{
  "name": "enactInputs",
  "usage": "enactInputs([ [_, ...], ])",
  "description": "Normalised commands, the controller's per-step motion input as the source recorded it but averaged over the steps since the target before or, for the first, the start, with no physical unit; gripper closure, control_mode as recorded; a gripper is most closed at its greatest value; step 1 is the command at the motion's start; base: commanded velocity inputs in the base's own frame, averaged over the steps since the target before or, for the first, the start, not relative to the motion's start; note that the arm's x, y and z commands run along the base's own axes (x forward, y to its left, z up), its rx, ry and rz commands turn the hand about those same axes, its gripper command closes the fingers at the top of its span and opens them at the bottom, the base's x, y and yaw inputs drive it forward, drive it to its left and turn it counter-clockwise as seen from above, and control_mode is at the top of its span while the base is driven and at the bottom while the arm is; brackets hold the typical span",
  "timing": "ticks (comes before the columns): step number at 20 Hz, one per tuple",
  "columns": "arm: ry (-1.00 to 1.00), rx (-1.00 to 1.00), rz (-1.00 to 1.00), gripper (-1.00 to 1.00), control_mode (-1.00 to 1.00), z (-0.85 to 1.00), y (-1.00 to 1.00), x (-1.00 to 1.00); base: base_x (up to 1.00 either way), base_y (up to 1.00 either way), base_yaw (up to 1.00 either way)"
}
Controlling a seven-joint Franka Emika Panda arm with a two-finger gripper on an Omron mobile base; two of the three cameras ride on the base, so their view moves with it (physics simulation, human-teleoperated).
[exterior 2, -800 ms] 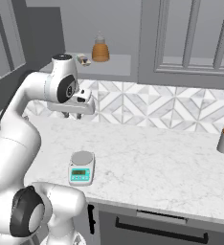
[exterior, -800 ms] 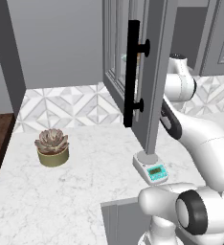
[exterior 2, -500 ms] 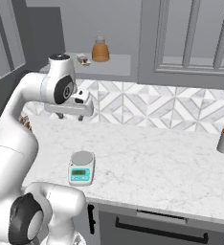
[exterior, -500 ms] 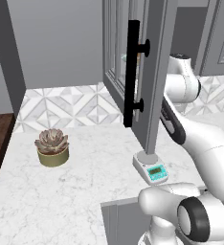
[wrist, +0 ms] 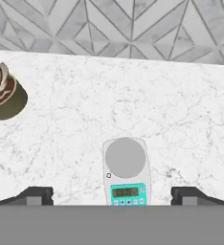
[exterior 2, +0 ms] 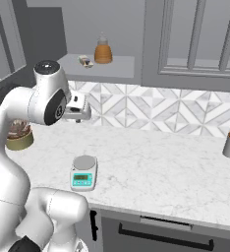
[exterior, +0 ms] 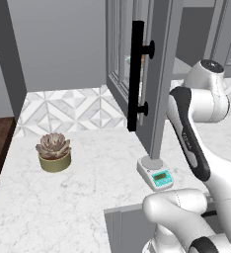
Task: Pick the bar and place it on the digital scale for weighing, and close the cabinet.
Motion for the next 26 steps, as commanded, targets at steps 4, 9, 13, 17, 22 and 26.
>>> enactInputs([
  [4,-0.39,0.00,0.04,-1.00,-1.00,0.61,0.00,-0.08,0.00,0.00,0.00],
  [9,-0.32,0.01,0.06,-1.00,-1.00,0.69,0.00,0.01,0.00,0.00,0.00],
  [13,-0.21,0.00,0.02,-1.00,-1.00,0.73,0.00,0.03,0.00,0.00,0.00],
  [17,-0.02,0.00,-0.05,-1.00,-1.00,0.45,0.00,0.28,0.00,0.00,0.00],
  [22,-0.07,0.00,-0.05,-1.00,-1.00,0.59,0.01,0.20,0.00,0.00,0.00],
  [26,-0.01,0.00,-0.01,-1.00,-1.00,0.47,0.00,0.20,0.00,0.00,0.00],
])
